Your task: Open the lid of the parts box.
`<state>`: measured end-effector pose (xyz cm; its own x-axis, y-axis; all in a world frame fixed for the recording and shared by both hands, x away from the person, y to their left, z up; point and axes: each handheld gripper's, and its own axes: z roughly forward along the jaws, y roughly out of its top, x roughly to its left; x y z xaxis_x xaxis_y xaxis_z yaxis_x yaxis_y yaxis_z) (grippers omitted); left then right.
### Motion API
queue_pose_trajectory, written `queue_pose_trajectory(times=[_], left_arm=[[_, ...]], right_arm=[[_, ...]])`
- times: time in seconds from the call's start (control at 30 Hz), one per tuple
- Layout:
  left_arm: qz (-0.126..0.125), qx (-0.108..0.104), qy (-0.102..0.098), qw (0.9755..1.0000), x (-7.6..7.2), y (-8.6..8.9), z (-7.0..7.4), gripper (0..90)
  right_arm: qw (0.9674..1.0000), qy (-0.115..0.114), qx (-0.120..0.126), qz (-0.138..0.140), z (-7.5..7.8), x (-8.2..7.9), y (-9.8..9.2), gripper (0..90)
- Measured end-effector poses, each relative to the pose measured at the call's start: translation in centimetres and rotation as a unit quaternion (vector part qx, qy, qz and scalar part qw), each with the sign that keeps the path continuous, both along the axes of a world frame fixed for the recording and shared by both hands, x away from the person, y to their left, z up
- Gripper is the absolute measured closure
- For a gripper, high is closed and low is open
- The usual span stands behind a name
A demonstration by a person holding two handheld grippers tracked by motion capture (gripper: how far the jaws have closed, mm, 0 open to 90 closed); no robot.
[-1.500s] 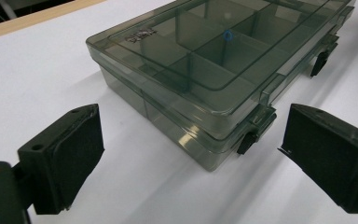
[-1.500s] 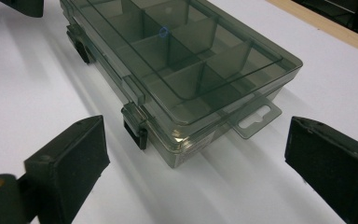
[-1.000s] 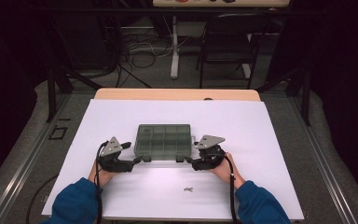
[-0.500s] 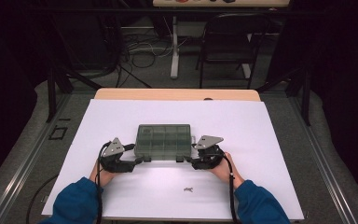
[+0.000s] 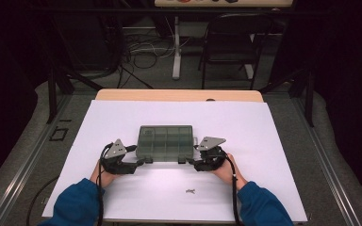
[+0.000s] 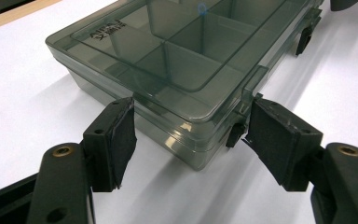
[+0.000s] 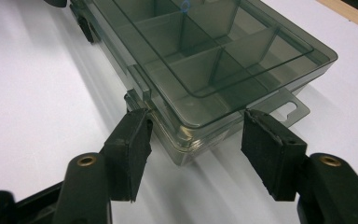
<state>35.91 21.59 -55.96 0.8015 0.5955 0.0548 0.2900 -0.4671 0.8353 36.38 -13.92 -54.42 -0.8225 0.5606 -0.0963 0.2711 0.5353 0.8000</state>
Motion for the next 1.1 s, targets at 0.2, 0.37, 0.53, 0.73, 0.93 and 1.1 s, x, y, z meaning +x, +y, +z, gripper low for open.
queue_pose_trajectory(times=[0.2,0.37,0.53,0.73,0.93,1.1], left_arm=[[0.004,-0.003,-0.003,1.0,-0.03,-0.06,0.0,33.8],[0.007,-0.008,-0.006,0.9999,-0.06,-0.04,0.05,34.5],[0.01,-0.01,-0.009,0.9998,-0.1,-0.05,0.14,35.1],[0.012,-0.012,-0.011,0.9998,-0.1,0.0,0.31,36.3],[0.018,-0.02,-0.011,0.9996,-0.09,0.03,0.53,37.9],[0.021,-0.02,-0.016,0.9995,-0.05,0.04,0.68,38.9]], right_arm=[[1.0,-0.003,-0.001,-0.002,-0.01,0.0,0.06,41.4],[1.0,-0.003,-0.001,-0.006,0.08,-0.07,0.07,43.3],[0.9999,-0.008,0.0,-0.011,0.18,-0.07,0.07,44.6],[0.9998,-0.006,0.007,-0.018,0.36,-0.02,0.03,45.0],[0.9995,-0.005,0.019,-0.023,0.71,0.08,-0.03,45.6],[0.9994,0.0,0.023,-0.026,0.92,0.19,-0.07,46.1]])
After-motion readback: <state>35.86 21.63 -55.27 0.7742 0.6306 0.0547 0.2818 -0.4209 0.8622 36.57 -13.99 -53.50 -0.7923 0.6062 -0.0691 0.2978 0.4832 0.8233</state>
